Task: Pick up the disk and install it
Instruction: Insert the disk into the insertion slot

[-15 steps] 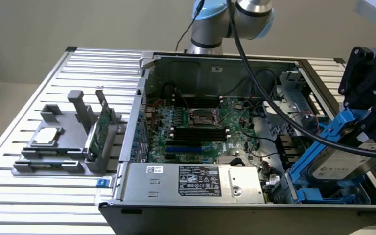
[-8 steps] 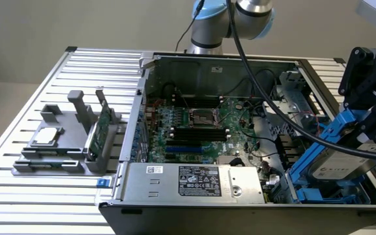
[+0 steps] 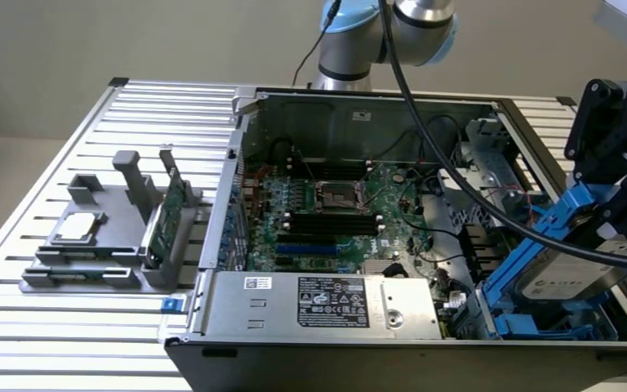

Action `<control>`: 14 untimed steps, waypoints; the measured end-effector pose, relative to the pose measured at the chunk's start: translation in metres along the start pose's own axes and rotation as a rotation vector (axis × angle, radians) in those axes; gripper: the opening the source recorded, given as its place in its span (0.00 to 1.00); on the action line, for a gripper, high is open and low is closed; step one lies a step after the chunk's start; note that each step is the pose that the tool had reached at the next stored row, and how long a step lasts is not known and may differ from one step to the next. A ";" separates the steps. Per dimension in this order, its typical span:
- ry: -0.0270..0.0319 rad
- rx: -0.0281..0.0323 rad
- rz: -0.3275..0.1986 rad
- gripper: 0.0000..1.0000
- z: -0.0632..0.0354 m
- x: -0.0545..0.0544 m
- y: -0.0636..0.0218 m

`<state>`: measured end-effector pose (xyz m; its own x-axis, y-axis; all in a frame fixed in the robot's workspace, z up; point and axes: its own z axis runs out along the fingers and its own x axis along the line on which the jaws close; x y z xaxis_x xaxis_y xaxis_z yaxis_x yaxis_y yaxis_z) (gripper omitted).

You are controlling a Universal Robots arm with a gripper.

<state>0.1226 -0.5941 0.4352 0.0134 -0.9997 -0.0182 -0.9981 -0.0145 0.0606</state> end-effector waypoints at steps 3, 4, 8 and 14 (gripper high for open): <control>0.0000 0.0004 0.000 0.33 0.0000 0.001 0.0000; 0.0000 0.0004 0.000 0.33 0.0000 0.001 0.0000; 0.0001 0.0015 0.000 0.33 0.0008 0.001 -0.0002; -0.0001 0.0025 0.000 0.33 0.0038 0.002 -0.0003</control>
<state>0.1226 -0.5958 0.4314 0.0137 -0.9997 -0.0184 -0.9982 -0.0148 0.0580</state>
